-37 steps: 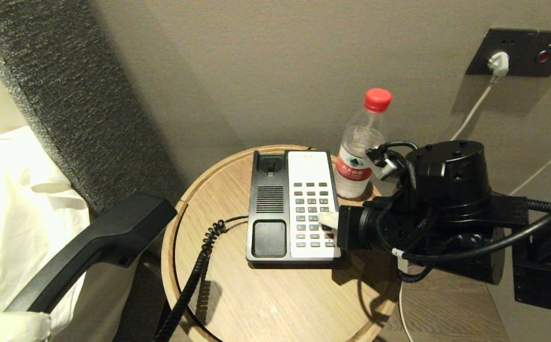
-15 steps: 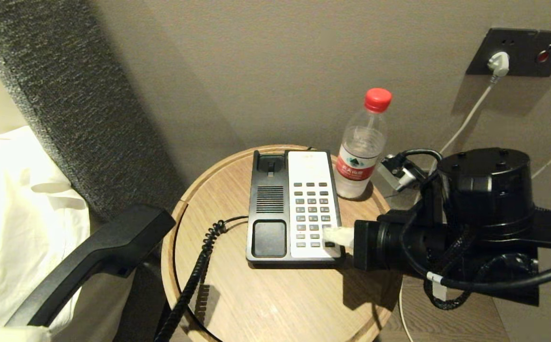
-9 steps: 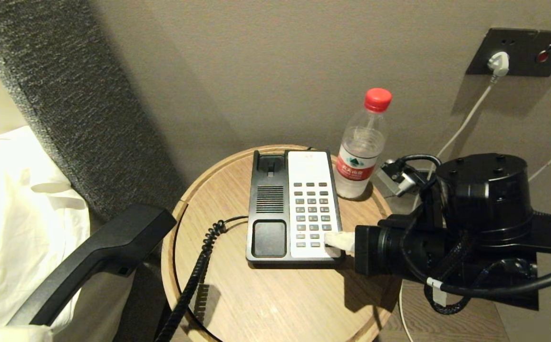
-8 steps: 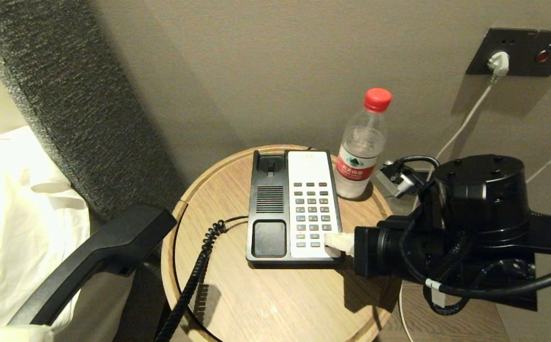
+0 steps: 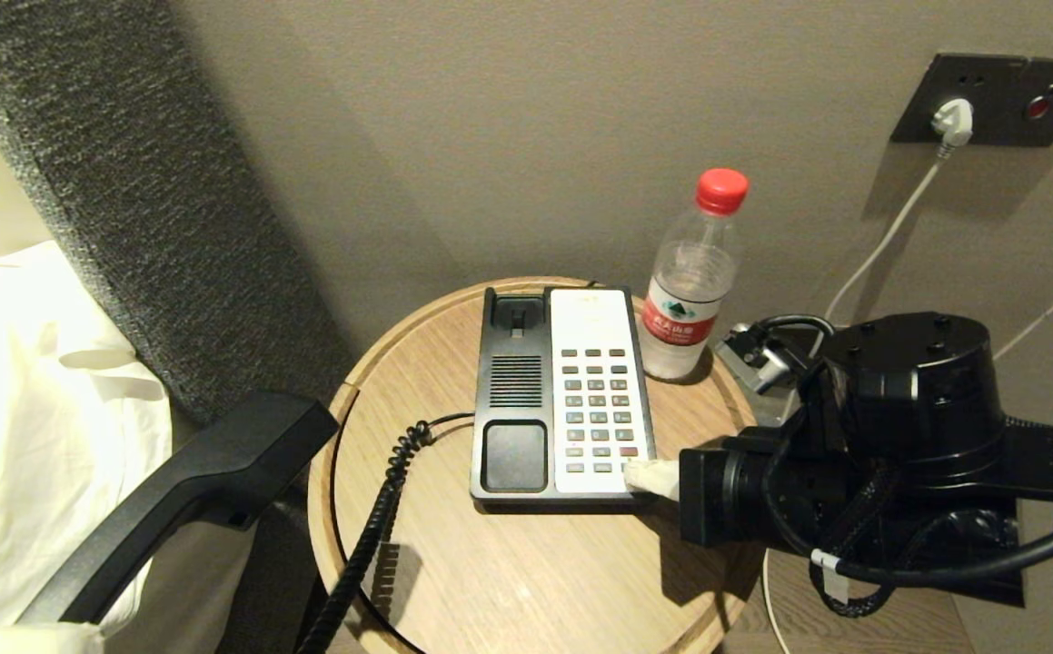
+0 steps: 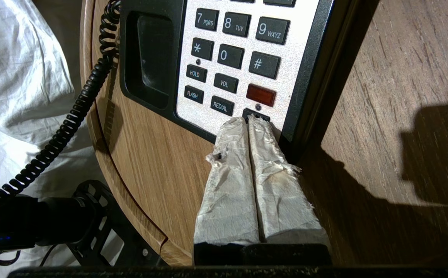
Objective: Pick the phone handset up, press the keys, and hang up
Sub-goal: Dial the number
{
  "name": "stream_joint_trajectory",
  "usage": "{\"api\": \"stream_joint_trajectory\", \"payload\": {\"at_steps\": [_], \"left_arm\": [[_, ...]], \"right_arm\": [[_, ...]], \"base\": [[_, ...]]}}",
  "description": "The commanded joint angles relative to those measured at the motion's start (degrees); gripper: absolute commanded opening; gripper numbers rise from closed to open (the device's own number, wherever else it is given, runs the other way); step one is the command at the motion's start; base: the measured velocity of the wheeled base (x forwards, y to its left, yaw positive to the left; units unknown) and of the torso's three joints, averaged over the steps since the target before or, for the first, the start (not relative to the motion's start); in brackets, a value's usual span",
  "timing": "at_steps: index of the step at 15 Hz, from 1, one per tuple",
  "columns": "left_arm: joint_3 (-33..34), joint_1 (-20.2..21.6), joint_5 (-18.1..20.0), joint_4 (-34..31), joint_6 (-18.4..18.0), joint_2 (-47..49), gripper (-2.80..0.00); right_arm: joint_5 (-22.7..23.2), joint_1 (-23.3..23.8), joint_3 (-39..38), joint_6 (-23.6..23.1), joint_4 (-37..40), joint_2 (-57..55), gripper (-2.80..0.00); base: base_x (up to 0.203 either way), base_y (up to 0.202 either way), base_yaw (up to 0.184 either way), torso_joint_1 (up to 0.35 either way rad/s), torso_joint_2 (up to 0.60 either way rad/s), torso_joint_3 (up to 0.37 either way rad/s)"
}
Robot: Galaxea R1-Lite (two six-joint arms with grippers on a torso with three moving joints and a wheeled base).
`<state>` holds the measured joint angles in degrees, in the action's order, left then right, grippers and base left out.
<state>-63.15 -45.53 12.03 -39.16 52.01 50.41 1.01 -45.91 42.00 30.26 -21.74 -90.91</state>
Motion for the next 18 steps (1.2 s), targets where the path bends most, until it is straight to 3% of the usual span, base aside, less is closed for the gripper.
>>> {"api": "stream_joint_trajectory", "payload": {"at_steps": [1, 18], "left_arm": [[0.04, 0.0, 0.1, -0.22, 0.29, 0.04, -2.8], [1.27, 0.0, 0.18, 0.04, 0.38, -1.1, -2.8]], "right_arm": [[-0.04, 0.03, -0.16, 0.07, -0.41, -0.41, -2.8], [-0.4, 0.03, 0.19, -0.02, -0.85, -0.76, -2.8]], "base": [[0.0, 0.0, 0.0, 0.0, 0.0, 0.0], [0.0, 0.0, 0.0, 0.0, 0.0, 0.0]]}}
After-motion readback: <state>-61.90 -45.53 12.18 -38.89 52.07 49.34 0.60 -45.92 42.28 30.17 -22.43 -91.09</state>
